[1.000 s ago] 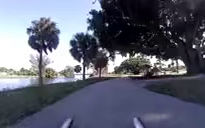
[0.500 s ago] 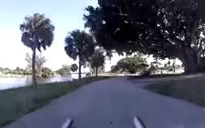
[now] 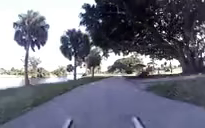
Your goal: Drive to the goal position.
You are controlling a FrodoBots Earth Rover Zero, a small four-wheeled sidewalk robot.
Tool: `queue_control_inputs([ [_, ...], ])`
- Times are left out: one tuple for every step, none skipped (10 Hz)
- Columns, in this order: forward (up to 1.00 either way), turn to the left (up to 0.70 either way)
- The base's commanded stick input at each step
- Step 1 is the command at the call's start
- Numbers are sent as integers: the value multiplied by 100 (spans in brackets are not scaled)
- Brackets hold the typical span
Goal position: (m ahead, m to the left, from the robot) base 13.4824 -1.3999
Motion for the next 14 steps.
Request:
queue_control_inputs([
  [85,0],
  [85,0],
  [85,0],
  [85,0],
  [85,0],
  [85,0],
  [85,0],
  [85,0],
  [85,0],
  [85,0],
  [85,0],
  [85,0],
  [85,0],
  [85,0],
])
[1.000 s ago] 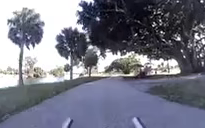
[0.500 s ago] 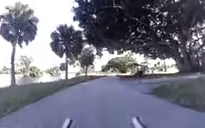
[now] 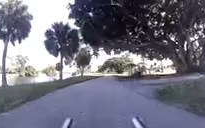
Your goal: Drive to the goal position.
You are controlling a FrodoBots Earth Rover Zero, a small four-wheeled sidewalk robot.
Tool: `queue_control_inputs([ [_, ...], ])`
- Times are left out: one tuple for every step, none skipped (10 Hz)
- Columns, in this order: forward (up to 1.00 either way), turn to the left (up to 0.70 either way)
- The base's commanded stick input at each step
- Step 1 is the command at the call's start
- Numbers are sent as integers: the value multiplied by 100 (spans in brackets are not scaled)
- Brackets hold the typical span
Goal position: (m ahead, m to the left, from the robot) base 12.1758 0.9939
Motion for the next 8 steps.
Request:
queue_control_inputs([
  [85,0],
  [85,0],
  [85,0],
  [85,2],
  [85,25],
  [85,34],
  [85,34],
  [85,34],
])
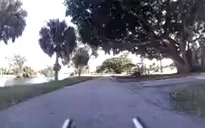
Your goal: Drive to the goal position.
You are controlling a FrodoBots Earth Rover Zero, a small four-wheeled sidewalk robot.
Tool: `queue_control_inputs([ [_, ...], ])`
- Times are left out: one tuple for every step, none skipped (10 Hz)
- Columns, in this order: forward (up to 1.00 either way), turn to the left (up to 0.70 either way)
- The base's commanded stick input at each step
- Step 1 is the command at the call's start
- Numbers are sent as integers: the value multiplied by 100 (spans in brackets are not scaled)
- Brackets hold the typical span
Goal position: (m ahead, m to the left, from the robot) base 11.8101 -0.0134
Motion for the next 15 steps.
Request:
queue_control_inputs([
  [85,34],
  [85,33],
  [85,27],
  [85,20],
  [85,14],
  [85,7],
  [85,1],
  [85,0],
  [85,0],
  [85,0],
  [85,0],
  [85,0],
  [85,0],
  [85,0],
  [85,0],
])
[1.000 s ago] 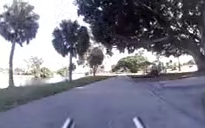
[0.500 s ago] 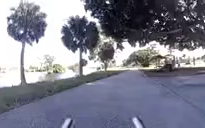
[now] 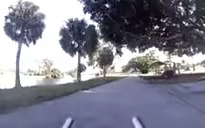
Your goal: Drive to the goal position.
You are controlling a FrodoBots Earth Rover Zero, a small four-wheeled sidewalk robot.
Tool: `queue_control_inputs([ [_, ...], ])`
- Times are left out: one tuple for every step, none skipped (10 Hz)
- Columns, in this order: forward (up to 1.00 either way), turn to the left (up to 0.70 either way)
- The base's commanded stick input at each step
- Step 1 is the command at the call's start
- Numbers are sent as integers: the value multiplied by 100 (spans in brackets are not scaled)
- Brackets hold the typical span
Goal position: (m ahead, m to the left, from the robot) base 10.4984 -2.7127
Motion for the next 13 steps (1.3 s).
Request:
queue_control_inputs([
  [85,0],
  [85,0],
  [85,0],
  [85,0],
  [85,0],
  [85,0],
  [85,0],
  [85,0],
  [85,0],
  [85,0],
  [85,0],
  [85,0],
  [85,0],
])
